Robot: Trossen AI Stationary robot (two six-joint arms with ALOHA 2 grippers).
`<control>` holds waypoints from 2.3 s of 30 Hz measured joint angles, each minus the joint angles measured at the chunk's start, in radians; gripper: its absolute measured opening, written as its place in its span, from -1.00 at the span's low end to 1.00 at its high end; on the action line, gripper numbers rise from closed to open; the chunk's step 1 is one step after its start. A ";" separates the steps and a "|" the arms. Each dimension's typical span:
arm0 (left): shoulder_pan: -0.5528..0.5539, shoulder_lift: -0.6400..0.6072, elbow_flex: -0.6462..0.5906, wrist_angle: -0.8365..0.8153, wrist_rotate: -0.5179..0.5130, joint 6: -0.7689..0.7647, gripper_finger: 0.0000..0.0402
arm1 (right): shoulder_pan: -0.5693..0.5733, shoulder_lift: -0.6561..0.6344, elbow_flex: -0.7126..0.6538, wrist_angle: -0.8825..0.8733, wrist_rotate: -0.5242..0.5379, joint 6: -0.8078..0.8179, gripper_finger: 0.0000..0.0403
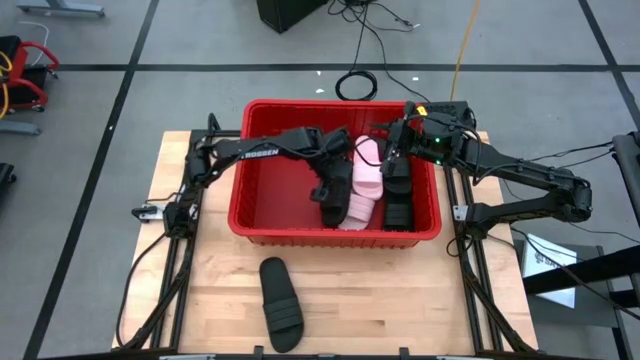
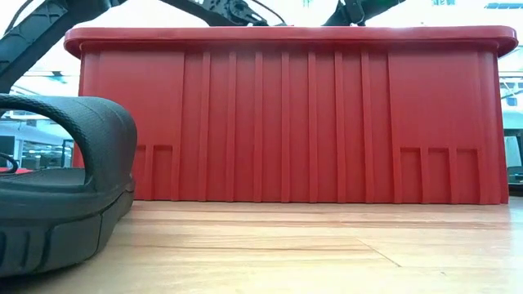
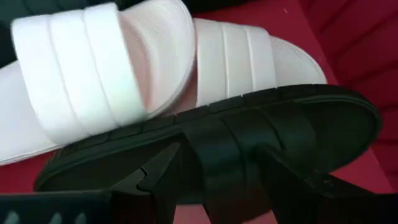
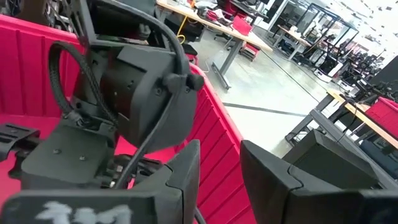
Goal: Pick and place slides into bin
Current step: Put the left black slide into the red bin
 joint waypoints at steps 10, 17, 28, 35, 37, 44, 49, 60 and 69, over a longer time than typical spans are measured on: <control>0.011 -0.004 -0.093 0.030 -0.023 -0.144 0.01 | 0.002 0.000 0.000 0.001 0.000 0.019 -0.48; 0.012 -0.001 -0.107 0.016 -0.045 -0.205 0.01 | 0.002 0.000 0.000 0.003 0.000 0.019 -0.48; 0.014 0.008 -0.114 0.003 -0.062 -0.112 -0.13 | 0.002 0.000 0.000 0.003 0.000 0.026 -0.48; 0.015 0.007 -0.114 0.011 -0.057 -0.076 -0.62 | 0.002 0.000 0.000 0.003 0.000 0.025 -0.48; 0.017 0.007 -0.114 0.016 -0.061 -0.070 -0.77 | 0.002 0.000 0.000 0.003 0.000 0.022 -0.48; 0.037 0.008 -0.114 0.026 -0.151 -0.067 -0.94 | 0.002 0.000 0.000 0.003 0.000 -0.004 -0.48; 0.058 0.006 -0.113 0.022 -0.184 -0.048 -0.87 | 0.002 0.000 0.000 0.003 0.000 -0.023 -0.48; 0.098 -0.011 -0.103 0.023 -0.157 0.022 -0.52 | -0.007 0.000 0.000 0.004 0.001 -0.064 -0.48; 0.154 -0.015 -0.058 0.009 -0.004 0.026 -0.19 | -0.019 0.000 -0.006 0.011 0.001 -0.063 -0.48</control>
